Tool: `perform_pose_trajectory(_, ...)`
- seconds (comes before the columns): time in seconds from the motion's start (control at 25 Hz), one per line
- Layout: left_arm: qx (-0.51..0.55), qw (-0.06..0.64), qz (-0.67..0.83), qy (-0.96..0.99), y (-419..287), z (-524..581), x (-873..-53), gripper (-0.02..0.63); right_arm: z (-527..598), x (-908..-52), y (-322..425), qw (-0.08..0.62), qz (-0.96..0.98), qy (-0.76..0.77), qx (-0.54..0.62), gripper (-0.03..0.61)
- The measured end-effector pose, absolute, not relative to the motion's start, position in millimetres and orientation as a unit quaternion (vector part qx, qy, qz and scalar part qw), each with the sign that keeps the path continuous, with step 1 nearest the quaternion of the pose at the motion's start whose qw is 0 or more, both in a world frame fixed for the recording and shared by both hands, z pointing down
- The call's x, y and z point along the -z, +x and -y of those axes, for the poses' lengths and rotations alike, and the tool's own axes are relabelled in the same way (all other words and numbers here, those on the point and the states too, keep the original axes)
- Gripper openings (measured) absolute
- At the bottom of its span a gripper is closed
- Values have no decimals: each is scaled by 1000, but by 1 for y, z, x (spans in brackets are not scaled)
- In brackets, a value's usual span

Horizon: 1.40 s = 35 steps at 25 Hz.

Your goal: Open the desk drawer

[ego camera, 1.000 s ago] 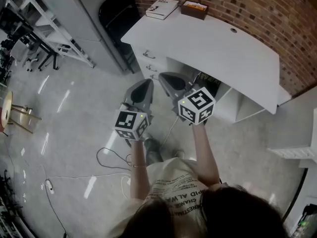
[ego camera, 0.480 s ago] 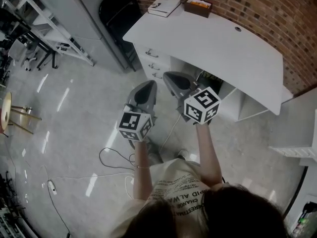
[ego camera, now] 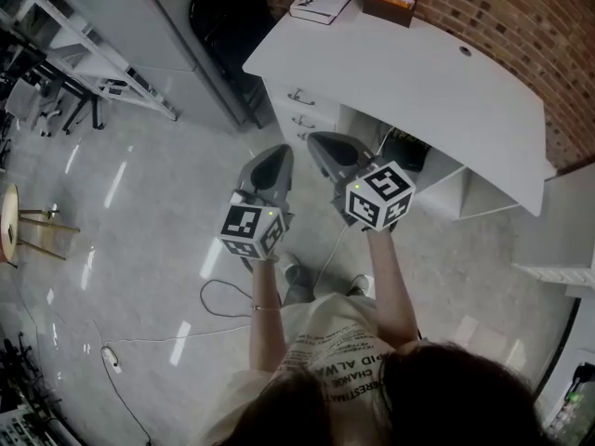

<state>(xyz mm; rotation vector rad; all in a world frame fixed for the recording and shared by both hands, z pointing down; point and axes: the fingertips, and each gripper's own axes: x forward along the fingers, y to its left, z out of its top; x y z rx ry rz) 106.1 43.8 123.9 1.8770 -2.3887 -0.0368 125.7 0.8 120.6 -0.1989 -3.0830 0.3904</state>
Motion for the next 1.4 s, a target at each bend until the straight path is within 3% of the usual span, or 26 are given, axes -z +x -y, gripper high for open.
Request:
perform_pose_trajectory(0.48, 18, 51, 766, 641, 6, -89, -122, -2, -37, -116, 31, -3, 992, -31, -126, 2)
perform_pose_trajectory(0.84, 22, 58, 764, 643, -29, -108, -132, -2, -55, -128, 4, 6, 991, -19, -129, 2)
perform_pose_trajectory(1.4, 19, 82, 742, 665, -89, -37, -155, -2, 15, -156, -60, 32, 989, 12, -142, 2)
